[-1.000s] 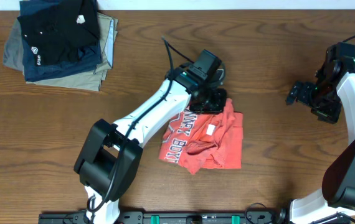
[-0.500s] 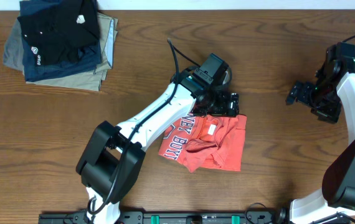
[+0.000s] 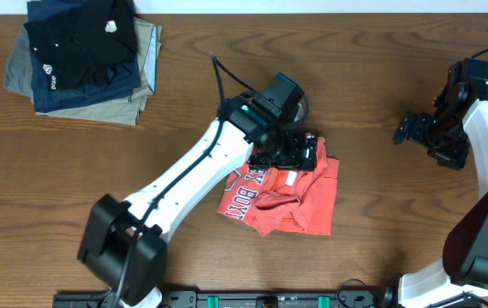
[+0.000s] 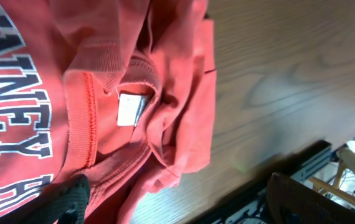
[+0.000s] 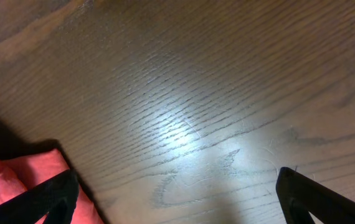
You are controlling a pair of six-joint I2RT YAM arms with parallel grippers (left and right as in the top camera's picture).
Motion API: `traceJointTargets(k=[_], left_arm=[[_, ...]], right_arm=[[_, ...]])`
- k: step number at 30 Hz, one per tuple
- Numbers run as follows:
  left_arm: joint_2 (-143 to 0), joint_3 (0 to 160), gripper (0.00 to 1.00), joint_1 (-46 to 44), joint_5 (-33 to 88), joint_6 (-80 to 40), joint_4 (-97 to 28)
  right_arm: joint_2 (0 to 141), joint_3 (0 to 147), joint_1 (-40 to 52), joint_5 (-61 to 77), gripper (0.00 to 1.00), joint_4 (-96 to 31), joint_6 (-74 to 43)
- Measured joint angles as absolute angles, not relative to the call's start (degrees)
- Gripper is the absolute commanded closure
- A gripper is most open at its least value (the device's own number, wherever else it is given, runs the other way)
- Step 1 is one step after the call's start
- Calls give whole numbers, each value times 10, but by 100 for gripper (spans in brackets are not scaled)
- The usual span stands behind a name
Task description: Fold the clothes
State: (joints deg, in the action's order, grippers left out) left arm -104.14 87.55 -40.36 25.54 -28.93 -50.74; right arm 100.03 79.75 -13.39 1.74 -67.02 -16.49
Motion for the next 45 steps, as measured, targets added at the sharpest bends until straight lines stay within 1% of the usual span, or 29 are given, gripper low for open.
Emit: traceJointTargets(k=[8, 20, 32, 36, 39, 43, 45], left_arm=[[-1114, 869, 10, -424, 255, -314, -470], [-1142, 868, 25, -424, 253, -346, -428], [-1150, 868, 26, -424, 232, -359, -394], [-1150, 868, 36, -424, 222, -363, -393], [-1150, 868, 50, -425, 220, -363, -389], [-1150, 868, 58, -429, 216, -363, -380], [-1150, 868, 64, -434, 216, -364, -372]], right_arm=[[1000, 798, -134, 17, 1, -670, -165], [1000, 797, -134, 17, 1, -670, -165], [1000, 797, -134, 17, 1, -670, -165], [1000, 797, -134, 17, 1, -670, -165], [1000, 797, -134, 17, 1, -670, -165], [1000, 797, -134, 17, 1, -670, -165], [1000, 797, -134, 17, 1, -670, -165]])
